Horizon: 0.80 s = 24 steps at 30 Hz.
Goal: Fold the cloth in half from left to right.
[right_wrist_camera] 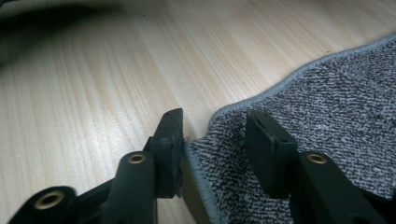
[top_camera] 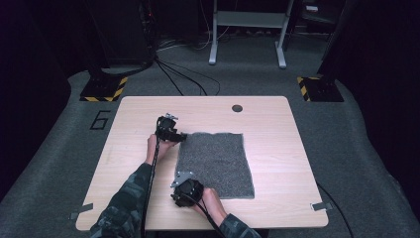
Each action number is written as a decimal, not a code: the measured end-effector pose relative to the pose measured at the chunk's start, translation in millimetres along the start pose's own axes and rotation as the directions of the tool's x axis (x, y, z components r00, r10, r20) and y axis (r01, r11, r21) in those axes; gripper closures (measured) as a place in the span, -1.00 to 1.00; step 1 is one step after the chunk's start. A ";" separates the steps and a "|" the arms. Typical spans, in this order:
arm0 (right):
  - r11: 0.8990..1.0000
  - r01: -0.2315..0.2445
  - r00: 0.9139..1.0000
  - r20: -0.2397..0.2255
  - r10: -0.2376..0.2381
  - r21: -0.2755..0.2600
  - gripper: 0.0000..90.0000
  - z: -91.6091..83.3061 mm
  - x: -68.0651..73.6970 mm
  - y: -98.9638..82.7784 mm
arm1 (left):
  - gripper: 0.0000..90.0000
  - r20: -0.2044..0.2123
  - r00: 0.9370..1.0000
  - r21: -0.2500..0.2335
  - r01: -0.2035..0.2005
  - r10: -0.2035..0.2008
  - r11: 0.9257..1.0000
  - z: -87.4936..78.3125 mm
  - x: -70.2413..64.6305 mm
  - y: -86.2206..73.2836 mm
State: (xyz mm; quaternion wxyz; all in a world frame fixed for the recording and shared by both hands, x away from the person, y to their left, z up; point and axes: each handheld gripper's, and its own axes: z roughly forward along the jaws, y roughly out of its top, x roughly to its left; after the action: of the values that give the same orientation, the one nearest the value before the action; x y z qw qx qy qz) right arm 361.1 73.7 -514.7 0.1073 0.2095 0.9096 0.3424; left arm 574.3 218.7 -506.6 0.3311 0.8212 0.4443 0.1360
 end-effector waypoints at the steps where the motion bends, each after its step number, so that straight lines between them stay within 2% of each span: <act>1: 1.000 -0.001 1.000 0.003 0.001 -0.011 0.38 0.6 1.3 -0.2 | 0.01 -0.005 1.000 0.016 -0.005 0.005 1.000 2.2 -1.0 0.3; 6: 1.000 0.001 1.000 -0.015 -0.001 -0.006 0.48 -0.3 1.3 -1.1 | 0.15 -0.023 1.000 0.013 -0.009 0.009 1.000 3.9 -1.8 0.3; 9: 1.000 -0.023 0.999 -0.027 0.023 -0.008 0.53 -1.2 1.3 -2.9 | 0.25 -0.034 0.999 0.013 -0.028 0.029 1.000 4.3 -3.7 0.5; 10: 0.999 -0.030 0.999 -0.023 0.030 -0.025 0.54 -0.4 2.0 -3.8 | 0.28 -0.047 0.998 0.016 -0.037 0.038 0.999 4.4 -5.2 0.4; 13: 0.999 -0.027 0.999 -0.018 0.026 -0.028 0.60 -0.4 3.2 -4.1 | 0.36 -0.046 0.998 0.015 -0.038 0.039 0.999 4.0 -5.2 0.3; 15: 1.000 -0.014 1.000 -0.020 0.014 -0.019 0.67 -1.3 4.7 -4.0 | 0.52 -0.048 0.998 0.009 -0.039 0.039 0.999 4.4 -6.6 0.0; 16: 1.000 -0.007 1.000 -0.015 0.007 -0.030 0.73 -0.9 6.7 -4.6 | 0.59 -0.053 0.998 0.007 -0.028 0.028 1.000 4.3 -8.2 -0.1; 18: 1.000 -0.007 1.000 -0.022 0.007 -0.026 0.74 -1.5 6.8 -4.9 | 0.69 -0.053 0.998 0.010 -0.032 0.032 0.999 4.0 -8.2 -0.2; 20: 0.998 -0.011 1.000 -0.001 0.011 -0.054 0.82 -1.5 8.0 -8.4 | 0.81 -0.050 0.998 0.006 -0.024 0.025 1.000 4.7 -9.8 -0.1; 24: 0.997 -0.029 1.000 0.008 0.030 -0.066 0.86 -3.0 9.6 -11.9 | 0.93 -0.050 0.998 0.010 -0.024 0.025 1.000 5.0 -11.5 0.5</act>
State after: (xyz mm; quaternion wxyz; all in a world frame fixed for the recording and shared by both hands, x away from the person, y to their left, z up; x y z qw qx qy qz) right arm 347.9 68.3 -520.8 0.1131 0.2207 0.8942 0.3728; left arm 570.6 206.9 -509.3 0.3144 0.8244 0.4430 0.1588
